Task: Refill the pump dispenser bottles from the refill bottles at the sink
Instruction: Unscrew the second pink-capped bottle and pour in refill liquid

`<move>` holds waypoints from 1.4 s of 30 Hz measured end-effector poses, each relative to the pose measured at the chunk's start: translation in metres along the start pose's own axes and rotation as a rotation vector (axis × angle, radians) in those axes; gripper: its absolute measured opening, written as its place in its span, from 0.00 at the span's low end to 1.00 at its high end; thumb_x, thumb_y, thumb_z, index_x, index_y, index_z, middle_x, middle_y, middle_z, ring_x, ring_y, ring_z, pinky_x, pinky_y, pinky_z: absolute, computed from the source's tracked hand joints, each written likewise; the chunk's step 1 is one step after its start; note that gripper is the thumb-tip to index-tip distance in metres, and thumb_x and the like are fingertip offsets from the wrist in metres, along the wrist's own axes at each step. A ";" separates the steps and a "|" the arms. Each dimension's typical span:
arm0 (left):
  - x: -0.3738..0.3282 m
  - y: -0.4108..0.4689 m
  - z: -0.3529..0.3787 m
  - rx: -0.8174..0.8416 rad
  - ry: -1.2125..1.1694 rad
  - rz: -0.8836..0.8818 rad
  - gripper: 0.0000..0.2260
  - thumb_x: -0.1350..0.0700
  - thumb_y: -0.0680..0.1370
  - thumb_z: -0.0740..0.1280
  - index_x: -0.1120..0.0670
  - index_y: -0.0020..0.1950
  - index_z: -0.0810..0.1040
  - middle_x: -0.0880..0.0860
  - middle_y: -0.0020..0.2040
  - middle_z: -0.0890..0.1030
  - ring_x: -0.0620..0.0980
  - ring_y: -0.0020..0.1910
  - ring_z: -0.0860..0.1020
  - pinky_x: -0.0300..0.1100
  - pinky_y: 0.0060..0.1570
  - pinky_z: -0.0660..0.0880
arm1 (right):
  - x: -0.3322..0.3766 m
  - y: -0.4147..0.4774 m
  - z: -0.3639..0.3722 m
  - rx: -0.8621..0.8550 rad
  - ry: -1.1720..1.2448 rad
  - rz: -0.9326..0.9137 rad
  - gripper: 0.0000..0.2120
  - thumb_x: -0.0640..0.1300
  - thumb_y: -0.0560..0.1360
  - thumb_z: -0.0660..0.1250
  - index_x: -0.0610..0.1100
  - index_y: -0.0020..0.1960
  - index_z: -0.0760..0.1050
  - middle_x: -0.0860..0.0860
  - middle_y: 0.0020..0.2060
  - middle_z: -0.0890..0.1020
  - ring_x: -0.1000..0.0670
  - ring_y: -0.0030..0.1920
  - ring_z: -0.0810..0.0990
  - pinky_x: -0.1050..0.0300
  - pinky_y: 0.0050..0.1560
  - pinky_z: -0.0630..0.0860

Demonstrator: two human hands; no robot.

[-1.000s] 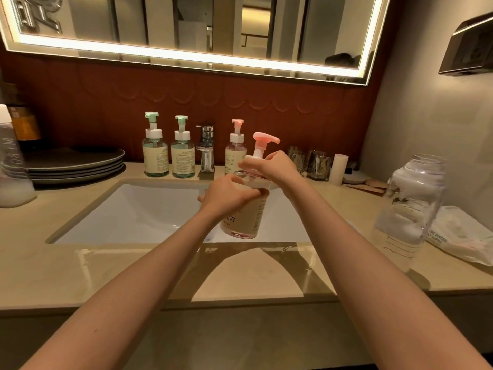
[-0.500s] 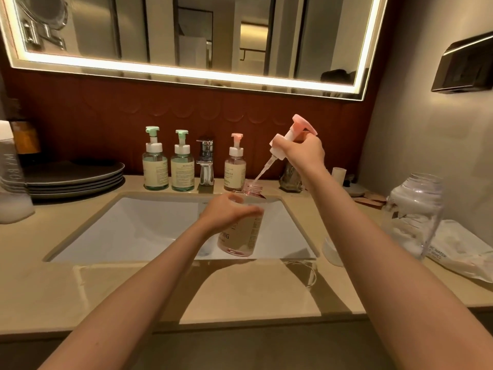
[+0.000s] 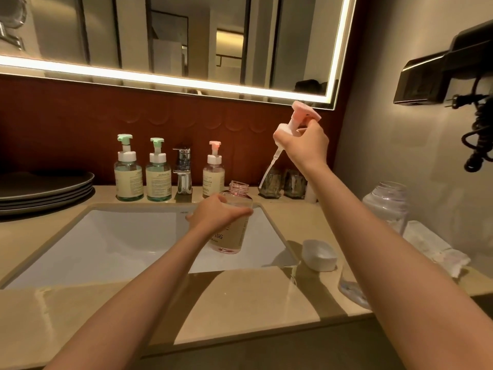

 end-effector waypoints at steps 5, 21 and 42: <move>0.010 -0.001 -0.006 -0.001 -0.007 -0.018 0.33 0.34 0.65 0.70 0.53 0.63 0.72 0.51 0.61 0.76 0.55 0.61 0.72 0.56 0.62 0.67 | -0.023 -0.012 0.033 0.090 -0.513 -0.234 0.23 0.47 0.72 0.69 0.38 0.63 0.70 0.45 0.56 0.75 0.44 0.56 0.72 0.53 0.54 0.72; -0.001 -0.010 0.003 0.135 -0.233 0.112 0.31 0.39 0.66 0.73 0.53 0.63 0.72 0.53 0.61 0.75 0.52 0.54 0.72 0.45 0.46 0.71 | -0.143 -0.067 0.071 0.684 -1.218 -0.109 0.20 0.39 0.77 0.60 0.46 0.69 0.67 0.43 0.63 0.71 0.43 0.65 0.66 0.49 0.63 0.65; -0.014 -0.018 0.029 0.169 -0.190 0.140 0.32 0.41 0.67 0.73 0.56 0.65 0.71 0.55 0.61 0.76 0.54 0.55 0.73 0.47 0.49 0.73 | -0.151 -0.060 0.047 0.647 -1.174 0.063 0.20 0.40 0.76 0.64 0.44 0.66 0.66 0.44 0.61 0.72 0.44 0.62 0.71 0.43 0.64 0.64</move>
Point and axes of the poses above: each hand's wrist, its own y-axis towards the middle knuckle, its own z-axis out of the palm, x = y × z, the point moved 6 cm from there along y, towards the middle knuckle
